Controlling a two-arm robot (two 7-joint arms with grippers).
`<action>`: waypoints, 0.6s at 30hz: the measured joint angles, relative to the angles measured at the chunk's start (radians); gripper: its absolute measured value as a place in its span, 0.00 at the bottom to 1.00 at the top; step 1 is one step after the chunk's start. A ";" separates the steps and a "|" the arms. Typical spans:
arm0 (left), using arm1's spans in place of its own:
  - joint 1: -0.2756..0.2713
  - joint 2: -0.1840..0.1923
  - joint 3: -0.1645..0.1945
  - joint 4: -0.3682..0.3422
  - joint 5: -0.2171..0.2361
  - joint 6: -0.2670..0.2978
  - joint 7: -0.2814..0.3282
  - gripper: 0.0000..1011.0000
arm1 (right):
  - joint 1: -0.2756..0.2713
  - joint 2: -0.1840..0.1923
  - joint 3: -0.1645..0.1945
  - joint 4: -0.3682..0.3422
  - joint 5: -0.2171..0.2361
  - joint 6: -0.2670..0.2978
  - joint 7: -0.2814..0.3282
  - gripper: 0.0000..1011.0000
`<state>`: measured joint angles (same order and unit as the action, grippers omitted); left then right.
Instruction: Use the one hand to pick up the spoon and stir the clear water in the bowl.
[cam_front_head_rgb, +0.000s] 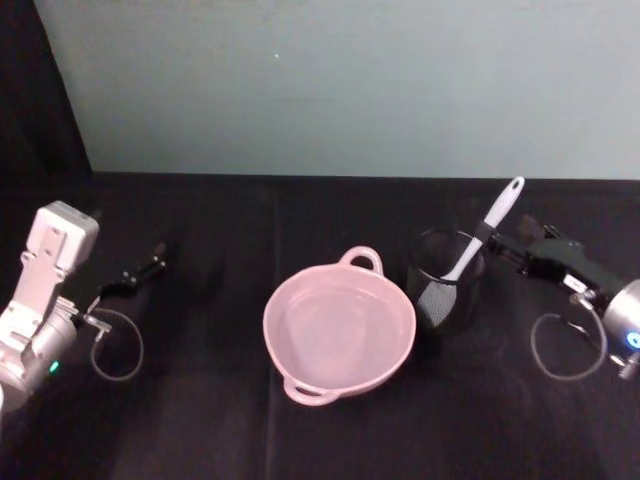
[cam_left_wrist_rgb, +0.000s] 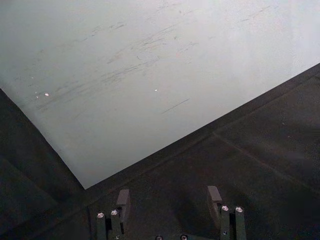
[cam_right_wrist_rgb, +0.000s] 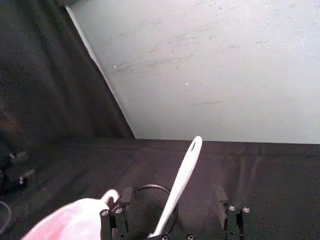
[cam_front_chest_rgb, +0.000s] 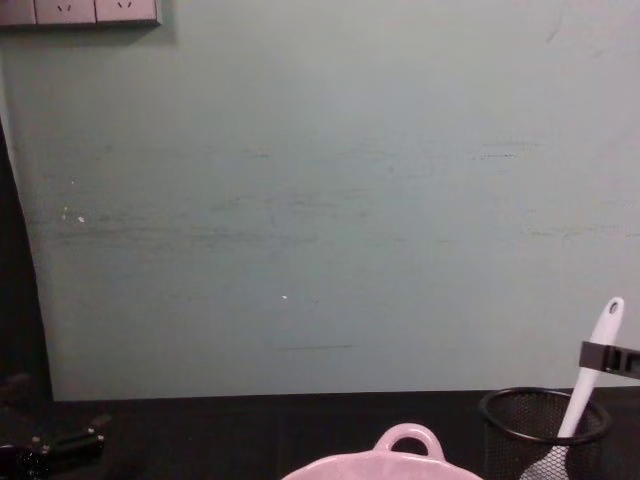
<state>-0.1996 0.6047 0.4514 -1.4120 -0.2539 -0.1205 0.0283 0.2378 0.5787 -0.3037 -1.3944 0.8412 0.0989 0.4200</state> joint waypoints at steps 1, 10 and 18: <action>0.000 0.000 0.000 0.000 0.000 0.000 0.000 0.99 | -0.007 0.006 0.002 -0.013 -0.006 0.002 -0.007 0.99; 0.000 0.000 0.000 0.000 0.000 0.000 0.000 0.99 | -0.075 0.136 -0.021 -0.230 -0.230 0.123 -0.222 0.99; 0.000 0.000 0.000 0.000 0.000 0.000 0.000 0.99 | -0.049 0.152 -0.063 -0.231 -0.367 0.200 -0.307 0.99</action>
<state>-0.1995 0.6047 0.4514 -1.4120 -0.2539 -0.1205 0.0283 0.1890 0.7302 -0.3671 -1.6253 0.4745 0.2985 0.1129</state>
